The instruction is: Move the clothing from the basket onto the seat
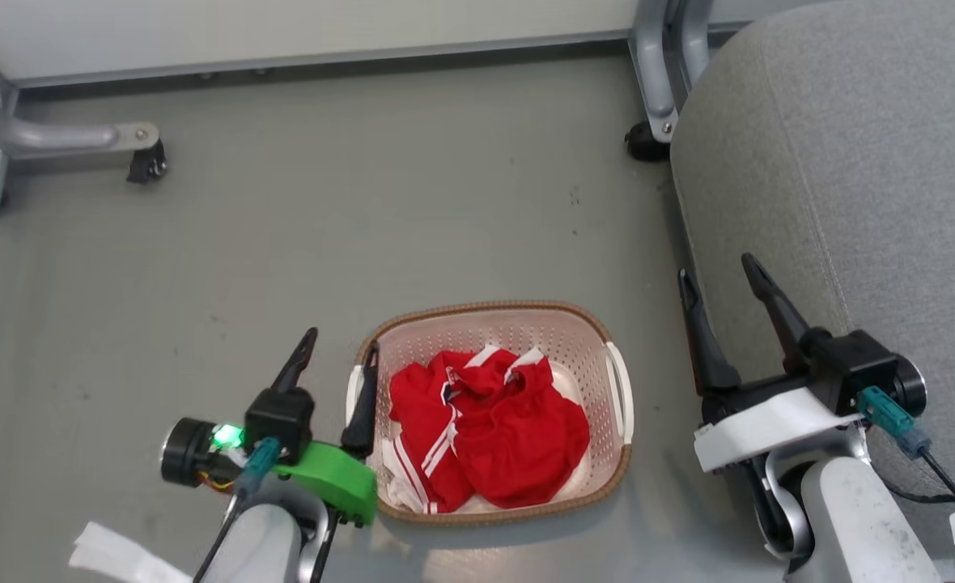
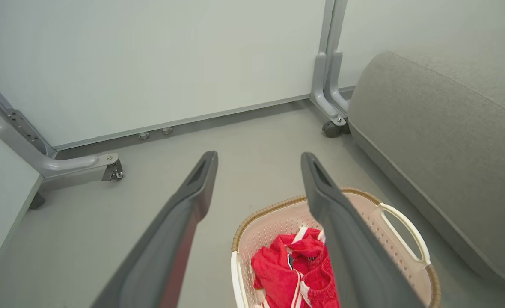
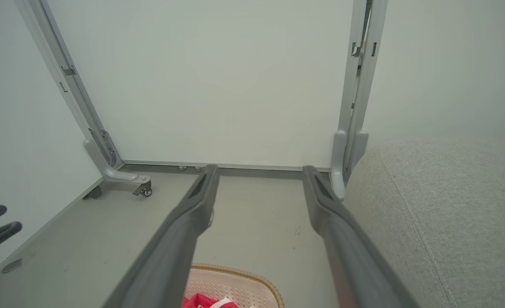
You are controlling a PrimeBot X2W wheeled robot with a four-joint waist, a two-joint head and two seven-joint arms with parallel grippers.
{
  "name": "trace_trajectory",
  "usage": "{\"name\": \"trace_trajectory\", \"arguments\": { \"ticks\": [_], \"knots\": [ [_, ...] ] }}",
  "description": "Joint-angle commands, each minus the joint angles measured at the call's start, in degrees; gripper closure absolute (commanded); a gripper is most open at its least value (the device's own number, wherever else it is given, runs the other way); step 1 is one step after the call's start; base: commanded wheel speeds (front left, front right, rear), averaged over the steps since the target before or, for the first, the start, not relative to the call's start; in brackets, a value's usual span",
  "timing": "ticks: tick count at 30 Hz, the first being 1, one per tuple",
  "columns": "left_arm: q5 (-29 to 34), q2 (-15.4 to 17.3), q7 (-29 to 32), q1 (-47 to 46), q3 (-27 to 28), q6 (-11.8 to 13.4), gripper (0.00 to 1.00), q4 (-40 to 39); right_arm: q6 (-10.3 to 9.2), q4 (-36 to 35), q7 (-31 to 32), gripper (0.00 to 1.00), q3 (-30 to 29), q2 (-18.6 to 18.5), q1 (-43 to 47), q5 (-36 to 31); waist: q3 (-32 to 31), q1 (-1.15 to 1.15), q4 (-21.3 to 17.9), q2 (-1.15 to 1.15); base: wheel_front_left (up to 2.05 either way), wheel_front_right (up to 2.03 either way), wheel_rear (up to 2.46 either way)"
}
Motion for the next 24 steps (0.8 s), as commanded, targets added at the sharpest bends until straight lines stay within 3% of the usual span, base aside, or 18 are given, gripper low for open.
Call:
{"name": "trace_trajectory", "arguments": {
  "ticks": [1,14,24],
  "knots": [
    [0.95,0.09,0.05,-2.7,-1.34,0.26,0.0,1.59,0.0,-0.43,-0.34,0.0,0.06,-0.23,-1.6,-0.44,6.78,0.0,-1.73,0.0,0.0,0.0,0.0],
    [7.58,0.22,0.15,-21.65,-17.14,0.29,0.0,22.24,0.0,-2.44,-2.73,0.0,1.77,-0.2,-10.58,0.3,23.16,0.0,-6.35,0.0,0.0,0.0,0.0],
    [7.05,0.24,1.39,-32.64,-24.66,-1.36,0.0,32.77,0.0,-3.98,-4.42,0.0,4.31,-0.19,-16.01,1.51,34.44,0.0,-10.19,0.0,0.0,0.0,0.0]
  ]
}}
